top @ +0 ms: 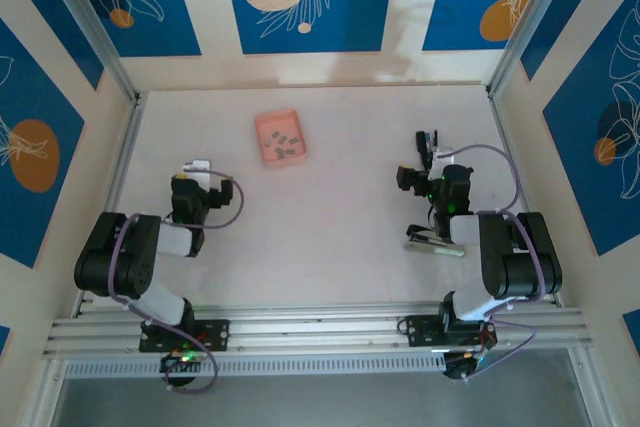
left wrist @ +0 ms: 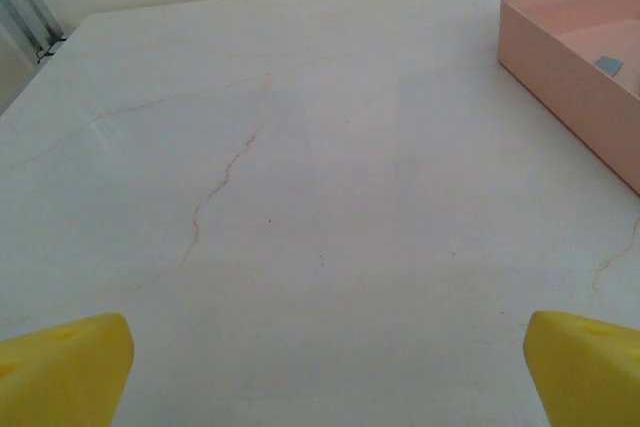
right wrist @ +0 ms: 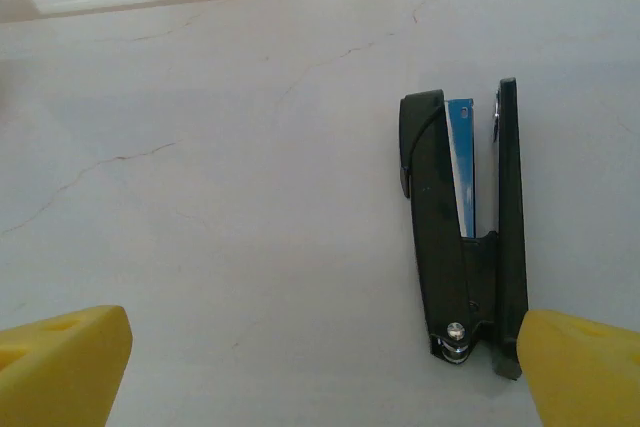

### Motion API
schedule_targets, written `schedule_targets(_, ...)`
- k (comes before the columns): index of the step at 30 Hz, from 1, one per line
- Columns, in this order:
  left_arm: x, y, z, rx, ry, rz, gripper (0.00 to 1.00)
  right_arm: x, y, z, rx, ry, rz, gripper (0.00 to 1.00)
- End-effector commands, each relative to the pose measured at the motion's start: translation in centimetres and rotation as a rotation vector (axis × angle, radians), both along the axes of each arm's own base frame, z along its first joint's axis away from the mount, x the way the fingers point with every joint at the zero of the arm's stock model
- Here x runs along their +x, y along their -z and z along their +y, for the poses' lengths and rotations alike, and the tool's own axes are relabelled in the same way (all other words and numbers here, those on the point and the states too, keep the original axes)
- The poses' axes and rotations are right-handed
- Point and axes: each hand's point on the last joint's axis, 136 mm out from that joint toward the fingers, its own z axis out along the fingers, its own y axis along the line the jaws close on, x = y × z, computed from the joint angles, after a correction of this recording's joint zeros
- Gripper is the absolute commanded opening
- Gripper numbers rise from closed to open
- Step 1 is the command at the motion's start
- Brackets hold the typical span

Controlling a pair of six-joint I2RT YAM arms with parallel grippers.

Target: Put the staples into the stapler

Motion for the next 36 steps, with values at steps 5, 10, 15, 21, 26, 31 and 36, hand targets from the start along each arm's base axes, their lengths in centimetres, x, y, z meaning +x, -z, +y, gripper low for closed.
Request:
schedule_targets(5, 0.4, -0.8, 0.1, -0.006, 0.007, -0.022, 1.00, 0.0, 0.1, -0.2, -0.012, 0.010, -0.011, 0.99)
schedule_targets(10, 0.4, -0.8, 0.1, -0.006, 0.007, -0.022, 1.00, -0.1, 0.1, -0.2, -0.007, 0.005, -0.011, 0.99)
schedule_targets(15, 0.4, -0.8, 0.0, -0.007, 0.010, -0.021, 1.00, -0.1, 0.1, -0.2, -0.002, 0.002, -0.010, 0.99)
schedule_targets(21, 0.4, -0.8, 0.0, -0.007, 0.011, -0.020, 1.00, -0.1, 0.1, -0.2, 0.001, 0.000, -0.007, 0.99)
schedule_targets(26, 0.4, -0.8, 0.0, -0.007, 0.010, -0.022, 1.00, -0.1, 0.0, -0.2, -0.001, -0.001, -0.010, 0.99)
schedule_targets(31, 0.3, -0.9, -0.2, -0.005, 0.022, -0.026, 1.00, -0.2, 0.1, -0.1, -0.001, -0.001, -0.010, 0.99)
schedule_targets(36, 0.2, -2.3, -0.7, 0.005, 0.050, -0.016, 0.95, 0.2, -1.0, -0.1, 0.010, -0.009, 0.008, 0.99)
